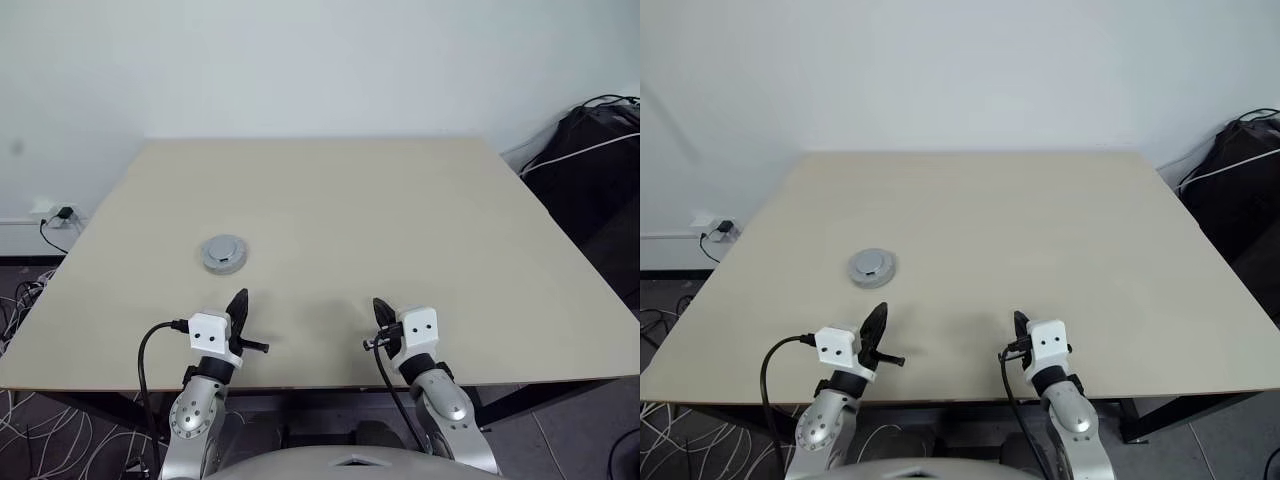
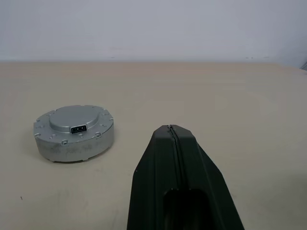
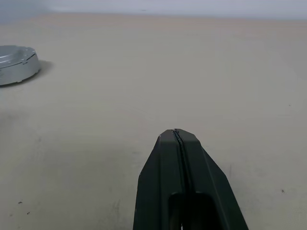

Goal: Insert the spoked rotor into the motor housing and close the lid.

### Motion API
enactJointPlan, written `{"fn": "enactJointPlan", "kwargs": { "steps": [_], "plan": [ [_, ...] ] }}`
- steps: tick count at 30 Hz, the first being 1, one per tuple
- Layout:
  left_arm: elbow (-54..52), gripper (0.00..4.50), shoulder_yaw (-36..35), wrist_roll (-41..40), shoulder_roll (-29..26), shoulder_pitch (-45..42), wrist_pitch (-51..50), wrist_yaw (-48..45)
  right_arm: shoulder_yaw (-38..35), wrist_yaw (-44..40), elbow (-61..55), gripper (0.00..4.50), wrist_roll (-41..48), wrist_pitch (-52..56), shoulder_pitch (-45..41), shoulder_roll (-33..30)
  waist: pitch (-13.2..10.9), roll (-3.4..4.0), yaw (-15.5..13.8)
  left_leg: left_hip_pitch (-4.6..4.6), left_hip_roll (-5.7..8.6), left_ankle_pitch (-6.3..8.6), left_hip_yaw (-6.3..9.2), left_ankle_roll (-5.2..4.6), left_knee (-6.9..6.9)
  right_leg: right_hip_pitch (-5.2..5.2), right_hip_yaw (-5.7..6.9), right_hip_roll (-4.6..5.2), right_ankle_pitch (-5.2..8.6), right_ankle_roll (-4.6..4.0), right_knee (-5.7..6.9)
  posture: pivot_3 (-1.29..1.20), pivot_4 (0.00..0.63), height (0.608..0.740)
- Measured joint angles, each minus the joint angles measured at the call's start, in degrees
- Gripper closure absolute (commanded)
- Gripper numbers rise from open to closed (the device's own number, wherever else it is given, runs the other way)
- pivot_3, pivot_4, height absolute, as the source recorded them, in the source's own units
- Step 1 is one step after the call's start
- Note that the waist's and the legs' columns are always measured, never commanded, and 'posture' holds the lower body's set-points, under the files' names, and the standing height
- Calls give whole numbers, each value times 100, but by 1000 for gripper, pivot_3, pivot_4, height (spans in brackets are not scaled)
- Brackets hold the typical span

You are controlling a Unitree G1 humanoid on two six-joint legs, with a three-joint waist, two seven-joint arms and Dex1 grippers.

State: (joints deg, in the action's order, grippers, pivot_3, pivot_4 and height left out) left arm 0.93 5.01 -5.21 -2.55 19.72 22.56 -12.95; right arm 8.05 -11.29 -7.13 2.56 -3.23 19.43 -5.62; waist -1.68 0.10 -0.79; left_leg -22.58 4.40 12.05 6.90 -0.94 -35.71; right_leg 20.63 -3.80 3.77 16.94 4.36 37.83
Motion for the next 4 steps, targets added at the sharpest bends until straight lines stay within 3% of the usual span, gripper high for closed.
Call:
{"fn": "enactJointPlan", "kwargs": {
  "steps": [4],
  "plan": [
    [0, 4498, -1, -3, 0, 0, 0, -6, 1, 1, -1, 4482, 0, 4, -6, 8, 0, 0, 0, 0, 0, 0, 0, 0, 0, 0, 0, 0, 0, 0, 0, 0, 0, 740]
  ]
}}
